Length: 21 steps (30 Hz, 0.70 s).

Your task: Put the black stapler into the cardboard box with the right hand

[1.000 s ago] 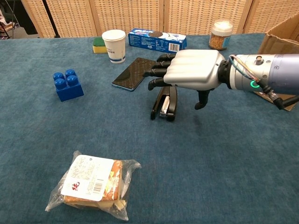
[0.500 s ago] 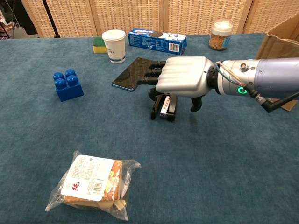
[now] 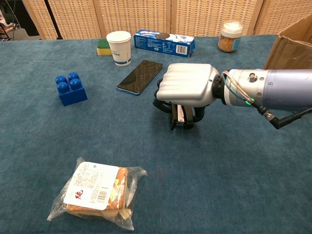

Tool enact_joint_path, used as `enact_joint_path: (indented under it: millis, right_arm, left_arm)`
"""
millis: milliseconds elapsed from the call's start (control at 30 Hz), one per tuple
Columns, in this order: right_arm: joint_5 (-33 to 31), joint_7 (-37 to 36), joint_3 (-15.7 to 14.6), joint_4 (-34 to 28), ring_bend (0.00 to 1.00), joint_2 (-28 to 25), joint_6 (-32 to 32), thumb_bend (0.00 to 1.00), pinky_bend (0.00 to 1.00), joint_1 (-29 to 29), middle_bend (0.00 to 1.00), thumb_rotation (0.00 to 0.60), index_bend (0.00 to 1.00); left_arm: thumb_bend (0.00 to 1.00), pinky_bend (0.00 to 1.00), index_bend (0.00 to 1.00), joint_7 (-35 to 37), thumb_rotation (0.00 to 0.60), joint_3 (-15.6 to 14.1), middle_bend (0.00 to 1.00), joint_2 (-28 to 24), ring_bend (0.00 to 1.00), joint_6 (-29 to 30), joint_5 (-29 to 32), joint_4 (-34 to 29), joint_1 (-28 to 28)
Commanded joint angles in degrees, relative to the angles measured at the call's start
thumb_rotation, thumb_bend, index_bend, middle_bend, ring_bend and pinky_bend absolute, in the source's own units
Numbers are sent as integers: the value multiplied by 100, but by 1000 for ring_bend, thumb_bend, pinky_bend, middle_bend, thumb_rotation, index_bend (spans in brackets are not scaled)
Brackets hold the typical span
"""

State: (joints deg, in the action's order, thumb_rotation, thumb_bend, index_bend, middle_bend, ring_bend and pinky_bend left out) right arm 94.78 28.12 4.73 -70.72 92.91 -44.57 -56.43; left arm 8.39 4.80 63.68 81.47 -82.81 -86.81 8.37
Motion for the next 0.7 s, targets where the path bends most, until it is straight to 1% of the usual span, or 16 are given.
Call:
enact_joint_path:
  millis: [33, 100, 200, 367, 400, 433, 500, 600, 700]
  right_arm:
    - [443, -540, -138, 122, 384, -44, -591, 640, 431, -19, 564, 600, 681]
    - [591, -707, -159, 163, 389, -87, -837, 662, 441, -22, 569, 600, 685]
    - [730, -876, -61, 59, 393, -249, -1293, 672, 445, -3, 571, 600, 687]
    - [723, -799, 308, -364, 395, -744, -1835, 672, 445, 37, 571, 600, 687]
    - [670, -772, 403, -481, 395, -883, -1918, 672, 445, 62, 571, 600, 687]
    - [502, -774, 622, -671, 395, -1211, -2117, 672, 445, 165, 571, 600, 686]
    - [338, -737, 722, -926, 395, -1685, -2178, 672, 445, 310, 571, 600, 687]
    - [161, -741, 740, -1027, 395, -2233, -2259, 672, 445, 558, 571, 600, 687]
    - [-104, -871, 669, -814, 395, -2726, -2368, 672, 445, 937, 571, 600, 687]
  left_arm:
    - [0, 0, 0, 12, 600, -3, 0, -8, 0, -1, -8, -8, 2]
    - [0, 0, 0, 19, 600, -5, 0, -12, 0, 1, -12, -10, 2]
    - [0, 0, 0, 33, 600, -10, 0, -19, 0, -4, -16, -13, 4]
    - [0, 0, 0, 48, 600, -25, 0, -27, 0, -2, -41, -19, 3]
    - [0, 0, 0, 52, 600, -29, 0, -32, 0, 4, -50, -24, 0]
    - [0, 0, 0, 79, 600, -42, 0, -46, 0, 34, -88, -45, -10]
    - [0, 0, 0, 126, 600, -53, 0, -78, 0, 97, -147, -71, -30]
    - [0, 0, 0, 151, 600, -59, 0, -122, 0, 209, -213, -92, -70]
    - [0, 0, 0, 264, 600, -89, 0, -225, 0, 249, -243, -200, -114]
